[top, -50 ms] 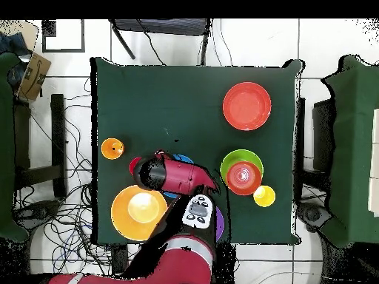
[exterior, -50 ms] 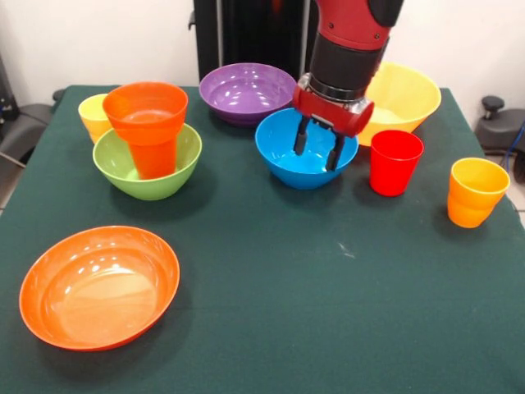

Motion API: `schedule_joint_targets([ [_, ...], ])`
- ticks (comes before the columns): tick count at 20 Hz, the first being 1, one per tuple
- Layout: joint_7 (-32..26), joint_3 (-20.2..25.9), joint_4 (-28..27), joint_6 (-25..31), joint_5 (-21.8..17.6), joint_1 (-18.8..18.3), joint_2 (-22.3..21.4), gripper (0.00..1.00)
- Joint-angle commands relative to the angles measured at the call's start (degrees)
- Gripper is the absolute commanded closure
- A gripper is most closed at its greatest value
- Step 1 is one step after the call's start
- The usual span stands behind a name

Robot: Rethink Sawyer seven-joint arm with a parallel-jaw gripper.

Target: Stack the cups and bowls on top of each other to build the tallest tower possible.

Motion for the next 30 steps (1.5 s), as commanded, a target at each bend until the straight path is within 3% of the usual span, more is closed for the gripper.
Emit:
schedule_joint_targets([
  [1,12.18,2.08,0.47,-6.63,2.45,1.36,3.32,0.00],
  [8,12.39,1.61,0.48,-10.26,3.60,2.72,3.94,0.00],
  [12,11.76,3.28,1.25,-10.70,3.70,1.65,3.07,0.00],
  [30,7.97,5.76,1.91,3.47,4.11,-0.93,-3.07,0.00],
])
